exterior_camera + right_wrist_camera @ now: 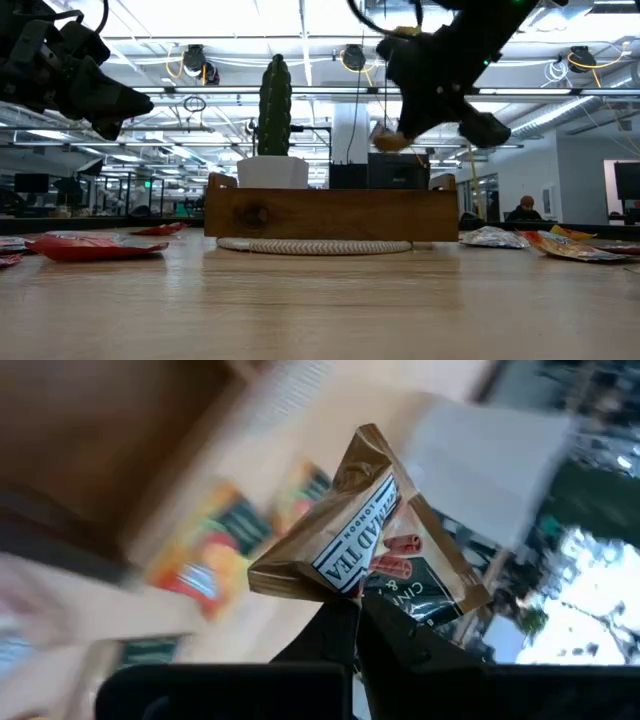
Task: Pick & Place Tea
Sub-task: Put the brown tea bag into the right section of the wooden organizer
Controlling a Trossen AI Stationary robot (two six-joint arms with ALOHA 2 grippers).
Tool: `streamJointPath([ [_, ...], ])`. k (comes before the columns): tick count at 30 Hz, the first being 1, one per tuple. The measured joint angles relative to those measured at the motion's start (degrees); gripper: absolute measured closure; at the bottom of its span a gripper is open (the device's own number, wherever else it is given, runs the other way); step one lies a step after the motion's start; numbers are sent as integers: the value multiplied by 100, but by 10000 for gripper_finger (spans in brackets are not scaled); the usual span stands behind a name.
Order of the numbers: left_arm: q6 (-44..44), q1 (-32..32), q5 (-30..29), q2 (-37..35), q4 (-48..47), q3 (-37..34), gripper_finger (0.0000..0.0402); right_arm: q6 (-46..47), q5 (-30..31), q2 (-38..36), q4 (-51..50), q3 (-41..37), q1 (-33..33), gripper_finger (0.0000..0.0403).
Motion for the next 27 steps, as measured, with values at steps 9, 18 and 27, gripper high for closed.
streamJointPath([
  [9, -2, 0, -1, -1, 0, 0, 344, 59, 98, 768, -704, 438, 395, 403],
  [18, 0, 0, -3, 0, 0, 0, 344, 14, 4, 775, -683, 441, 549, 403],
  [27, -2, 2, -3, 0, 0, 0, 344, 0, -350, 775, -635, 441, 549, 381],
])
